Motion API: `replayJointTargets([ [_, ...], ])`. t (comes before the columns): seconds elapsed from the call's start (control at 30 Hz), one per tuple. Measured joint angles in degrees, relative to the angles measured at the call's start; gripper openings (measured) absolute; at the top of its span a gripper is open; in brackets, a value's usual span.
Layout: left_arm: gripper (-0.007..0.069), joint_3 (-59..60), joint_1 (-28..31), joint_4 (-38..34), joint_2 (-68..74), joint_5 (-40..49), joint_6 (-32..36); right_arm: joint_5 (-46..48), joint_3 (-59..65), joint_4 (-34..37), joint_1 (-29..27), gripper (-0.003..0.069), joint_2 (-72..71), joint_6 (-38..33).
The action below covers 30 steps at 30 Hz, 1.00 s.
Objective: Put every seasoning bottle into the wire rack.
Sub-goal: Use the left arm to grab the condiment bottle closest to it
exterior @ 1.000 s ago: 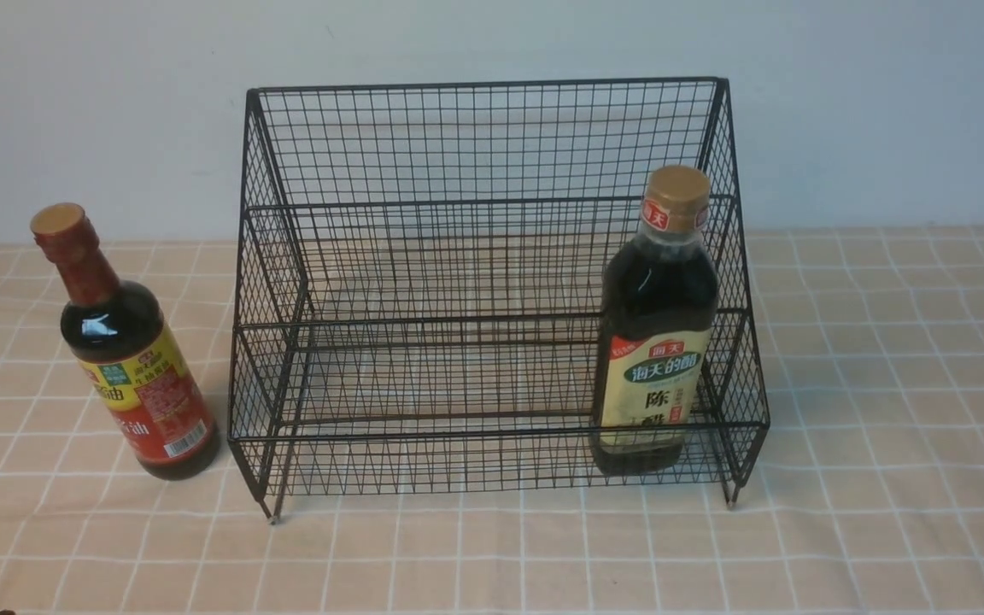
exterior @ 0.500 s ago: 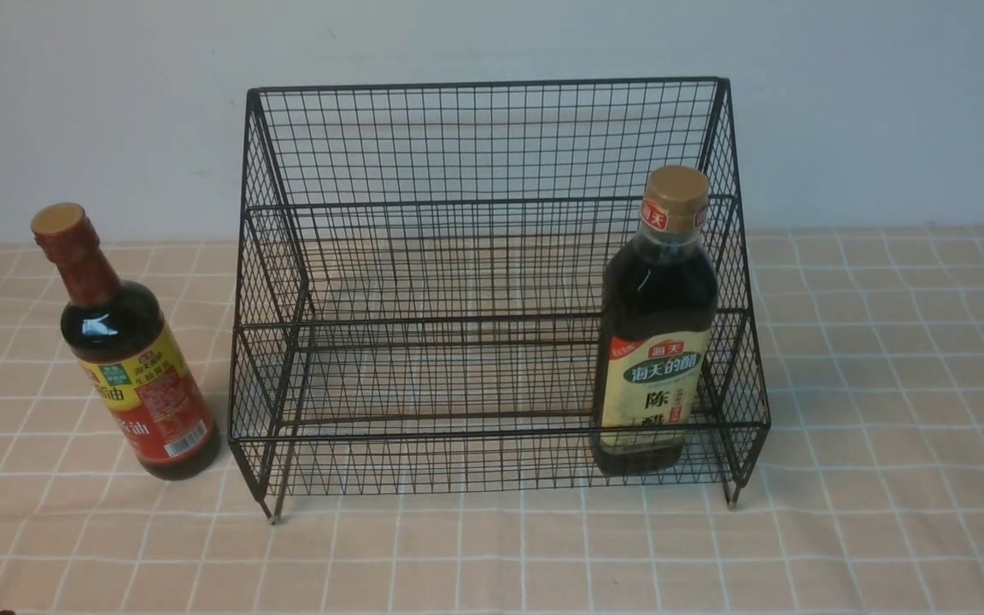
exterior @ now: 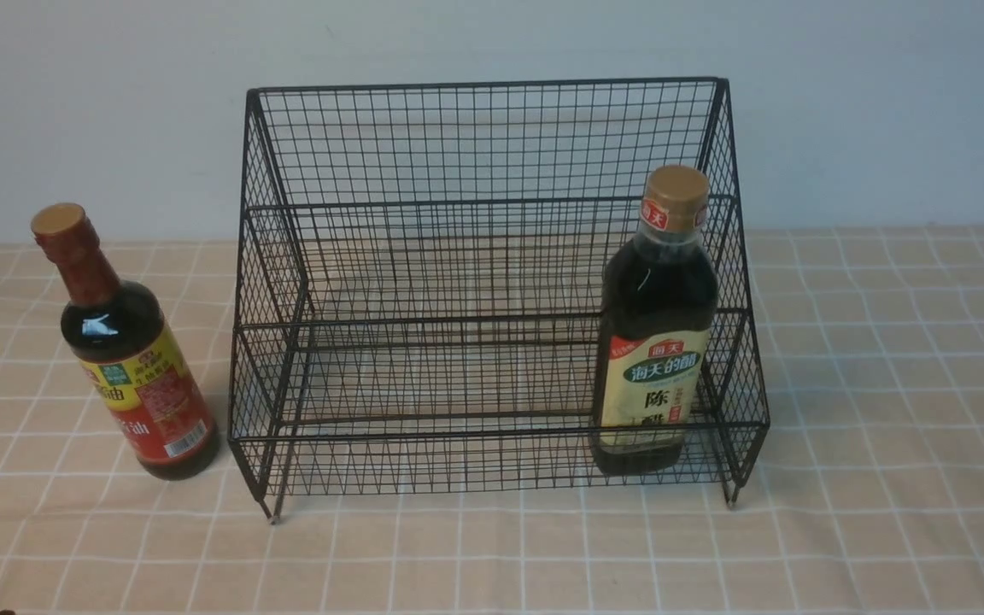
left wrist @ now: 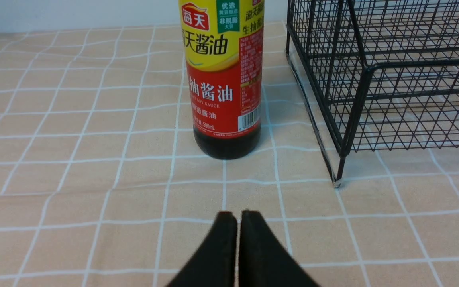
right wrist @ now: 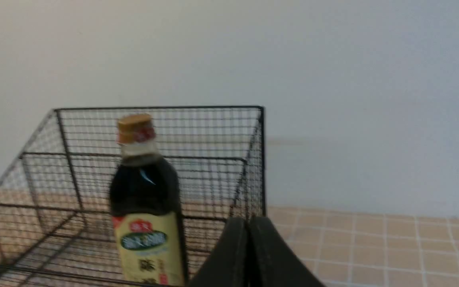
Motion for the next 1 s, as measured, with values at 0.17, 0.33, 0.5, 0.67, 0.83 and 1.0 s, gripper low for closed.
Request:
replayJointTargets([
  [0.17, -0.0007, 0.0, 0.0, 0.0, 0.0, 0.0, 0.0, -2.2, 10.5, 1.1, -9.3, -0.0013, -2.0, -3.9],
  [0.33, -0.0007, 0.0, 0.0, 0.0, 0.0, 0.0, 0.0, -2.6, 20.8, 1.0, -15.6, -0.0013, -4.2, -5.4],
  [0.5, -0.0007, 0.0, 0.0, 0.0, 0.0, -0.1, 0.0, -4.3, 21.1, 0.8, -17.0, -0.0013, -4.4, -5.5],
  [0.67, -0.0007, 0.0, 0.0, 0.0, 0.0, -0.1, 0.0, -4.5, 21.1, 1.0, -17.0, -0.0013, -4.4, -4.0],
  [0.83, -0.0007, 0.0, 0.0, 0.0, 0.0, -0.1, 0.0, -4.6, 21.2, 1.0, -17.0, -0.0013, -4.4, -3.9],
  [1.0, -0.0007, 0.0, 0.0, 0.0, 0.0, -0.1, 0.0, -4.6, 21.2, 1.0, -17.0, -0.0013, -4.4, -3.8],
])
